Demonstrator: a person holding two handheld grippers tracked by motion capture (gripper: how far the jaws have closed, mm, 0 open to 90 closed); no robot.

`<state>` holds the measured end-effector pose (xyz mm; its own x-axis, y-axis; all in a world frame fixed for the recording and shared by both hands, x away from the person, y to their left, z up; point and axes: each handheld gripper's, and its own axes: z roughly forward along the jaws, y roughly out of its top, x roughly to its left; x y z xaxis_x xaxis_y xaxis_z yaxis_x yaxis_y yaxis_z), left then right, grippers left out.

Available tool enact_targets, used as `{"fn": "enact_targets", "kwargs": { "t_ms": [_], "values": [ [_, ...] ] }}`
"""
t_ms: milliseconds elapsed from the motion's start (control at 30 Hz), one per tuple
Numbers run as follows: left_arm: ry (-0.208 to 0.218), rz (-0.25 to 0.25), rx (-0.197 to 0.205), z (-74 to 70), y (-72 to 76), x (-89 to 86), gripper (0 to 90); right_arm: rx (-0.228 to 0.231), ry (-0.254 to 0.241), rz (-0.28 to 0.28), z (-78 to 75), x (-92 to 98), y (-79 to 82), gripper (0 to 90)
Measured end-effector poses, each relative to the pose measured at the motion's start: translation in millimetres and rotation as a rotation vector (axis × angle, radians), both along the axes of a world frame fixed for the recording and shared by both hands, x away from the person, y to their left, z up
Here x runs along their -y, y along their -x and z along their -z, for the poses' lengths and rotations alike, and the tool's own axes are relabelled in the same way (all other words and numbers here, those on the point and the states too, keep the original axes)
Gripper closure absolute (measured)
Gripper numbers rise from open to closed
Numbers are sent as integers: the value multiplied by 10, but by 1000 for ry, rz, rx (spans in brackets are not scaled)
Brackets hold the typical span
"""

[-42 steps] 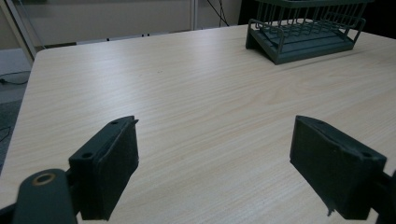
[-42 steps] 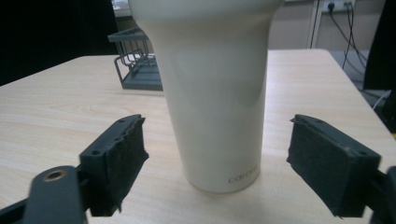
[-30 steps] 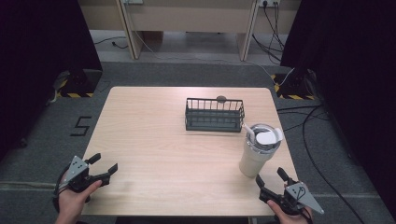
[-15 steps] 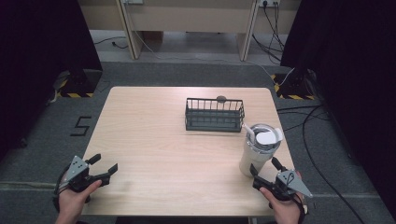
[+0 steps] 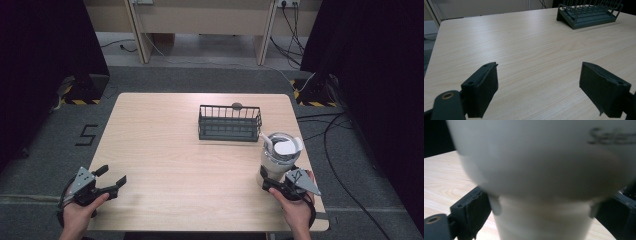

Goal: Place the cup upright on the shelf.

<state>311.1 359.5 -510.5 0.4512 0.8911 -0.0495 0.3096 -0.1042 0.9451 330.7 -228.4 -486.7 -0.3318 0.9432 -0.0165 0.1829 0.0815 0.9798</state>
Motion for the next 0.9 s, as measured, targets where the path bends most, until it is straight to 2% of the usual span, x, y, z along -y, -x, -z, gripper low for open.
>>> {"fn": "enact_targets", "kwargs": {
  "t_ms": [200, 300, 533, 900],
  "values": [
    [-3, 3, -1, 0, 1, 1, 147, -3, -3, -8, 23, -29, -89, 45],
    [-2, 6, -3, 3, -1, 6, 147, 2, -2, 6, 33, -40, -123, 95],
    [-1, 9, -3, 3, -1, 11, 147, 13, -12, 2, 39, -33, -136, 105],
    [4, 10, -7, 8, -3, 10, 147, -20, -8, 9, -9, -23, -158, 109]
  ]
}}
